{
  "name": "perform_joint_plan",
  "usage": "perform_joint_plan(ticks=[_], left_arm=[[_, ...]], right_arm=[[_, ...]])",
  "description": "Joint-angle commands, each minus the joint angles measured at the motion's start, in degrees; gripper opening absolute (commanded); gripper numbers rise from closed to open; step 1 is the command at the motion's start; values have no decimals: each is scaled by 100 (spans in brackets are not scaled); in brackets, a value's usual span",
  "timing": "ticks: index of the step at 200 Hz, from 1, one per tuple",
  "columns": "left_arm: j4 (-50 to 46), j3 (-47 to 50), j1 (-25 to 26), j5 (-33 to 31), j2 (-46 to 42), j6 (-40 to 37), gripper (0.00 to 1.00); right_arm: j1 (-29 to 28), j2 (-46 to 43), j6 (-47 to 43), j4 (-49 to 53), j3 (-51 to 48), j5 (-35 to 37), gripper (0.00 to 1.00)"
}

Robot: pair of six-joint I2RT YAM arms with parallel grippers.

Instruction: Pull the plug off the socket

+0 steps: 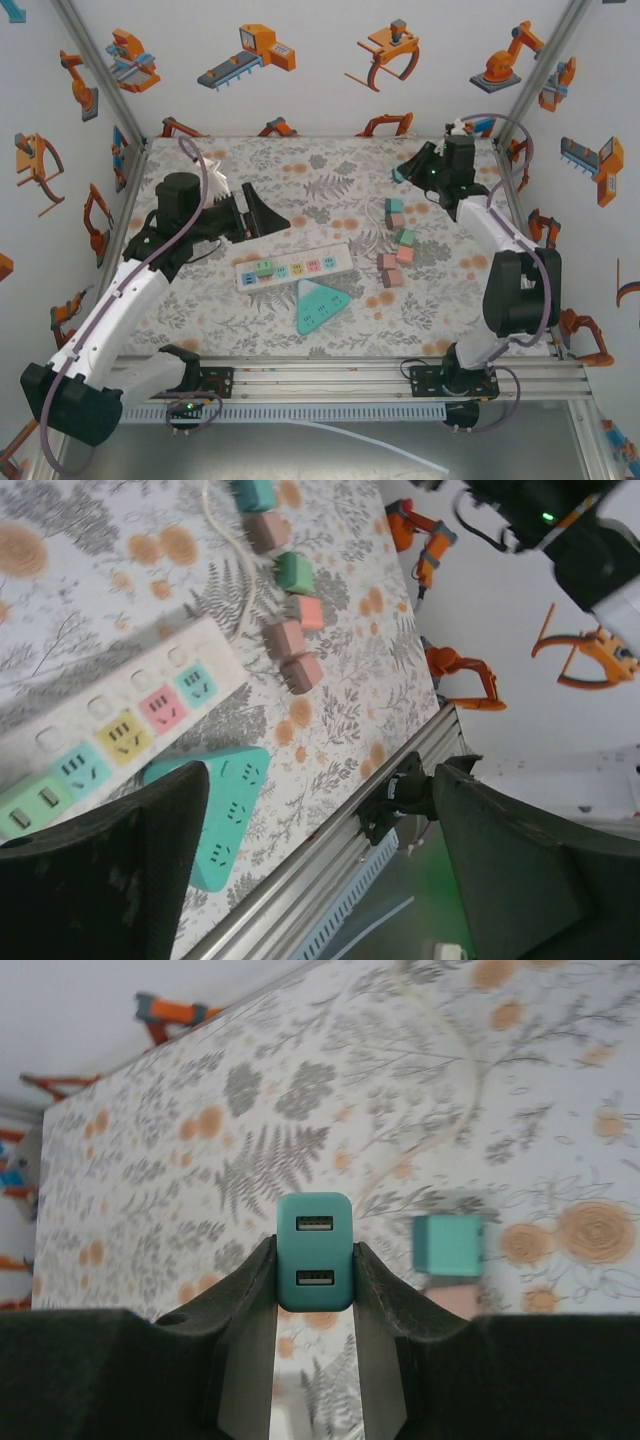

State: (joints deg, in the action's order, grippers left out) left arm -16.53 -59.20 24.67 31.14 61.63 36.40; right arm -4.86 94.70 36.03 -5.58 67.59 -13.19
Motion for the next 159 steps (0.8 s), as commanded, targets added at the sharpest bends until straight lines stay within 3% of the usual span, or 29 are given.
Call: perform_joint_plan(ticks=[1, 21, 51, 92, 159], left_arm=[[166, -286, 302, -61, 219, -281, 92], [179, -290, 531, -422, 308, -186, 100], [457, -123, 706, -659, 289, 41, 97], [125, -70, 730, -1024, 119, 66, 97], [57, -21, 725, -1350, 81, 106, 97]], right_arm=[[161, 507, 408, -873, -119, -31, 11], [272, 971, 322, -1388, -18, -175, 11], [283, 1578, 183, -1499, 323, -257, 11], [284, 2161, 328, -1520, 566, -358, 13], [284, 2309, 180, -1225, 509, -366, 39]])
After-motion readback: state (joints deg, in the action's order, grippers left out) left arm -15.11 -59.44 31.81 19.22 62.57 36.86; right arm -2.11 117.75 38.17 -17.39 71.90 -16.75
